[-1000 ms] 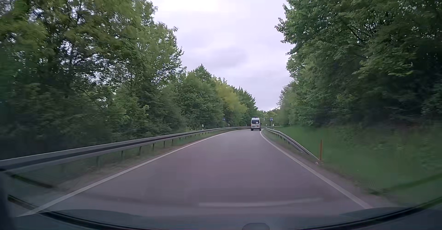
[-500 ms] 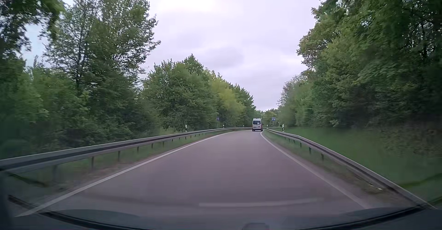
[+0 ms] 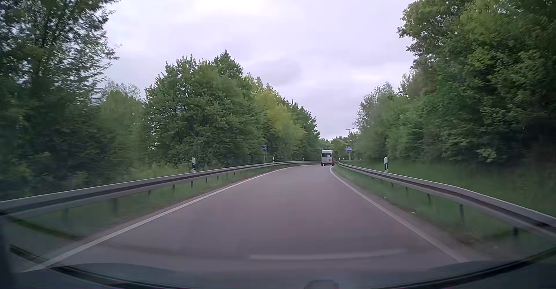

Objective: Follow the waypoints while adhering to traffic rules and regulations

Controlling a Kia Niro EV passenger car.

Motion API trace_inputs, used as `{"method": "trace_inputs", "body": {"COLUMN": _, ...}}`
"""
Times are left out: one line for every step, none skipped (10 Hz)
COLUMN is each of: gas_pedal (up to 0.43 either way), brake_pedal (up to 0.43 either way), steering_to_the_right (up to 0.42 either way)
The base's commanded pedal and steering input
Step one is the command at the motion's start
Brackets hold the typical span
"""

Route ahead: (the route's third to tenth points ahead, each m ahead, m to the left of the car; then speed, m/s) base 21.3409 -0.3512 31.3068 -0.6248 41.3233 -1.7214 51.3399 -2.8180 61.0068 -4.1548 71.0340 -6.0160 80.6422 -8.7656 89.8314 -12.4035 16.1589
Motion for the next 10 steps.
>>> {"method": "trace_inputs", "body": {"gas_pedal": 0.130, "brake_pedal": 0.000, "steering_to_the_right": 0.008}}
{"method": "trace_inputs", "body": {"gas_pedal": 0.130, "brake_pedal": 0.000, "steering_to_the_right": 0.008}}
{"method": "trace_inputs", "body": {"gas_pedal": 0.130, "brake_pedal": 0.000, "steering_to_the_right": 0.008}}
{"method": "trace_inputs", "body": {"gas_pedal": 0.130, "brake_pedal": 0.000, "steering_to_the_right": 0.008}}
{"method": "trace_inputs", "body": {"gas_pedal": 0.130, "brake_pedal": 0.000, "steering_to_the_right": 0.007}}
{"method": "trace_inputs", "body": {"gas_pedal": 0.130, "brake_pedal": 0.000, "steering_to_the_right": 0.007}}
{"method": "trace_inputs", "body": {"gas_pedal": 0.130, "brake_pedal": 0.000, "steering_to_the_right": 0.008}}
{"method": "trace_inputs", "body": {"gas_pedal": 0.118, "brake_pedal": 0.000, "steering_to_the_right": 0.008}}
{"method": "trace_inputs", "body": {"gas_pedal": 0.118, "brake_pedal": 0.000, "steering_to_the_right": 0.008}}
{"method": "trace_inputs", "body": {"gas_pedal": 0.118, "brake_pedal": 0.000, "steering_to_the_right": 0.008}}
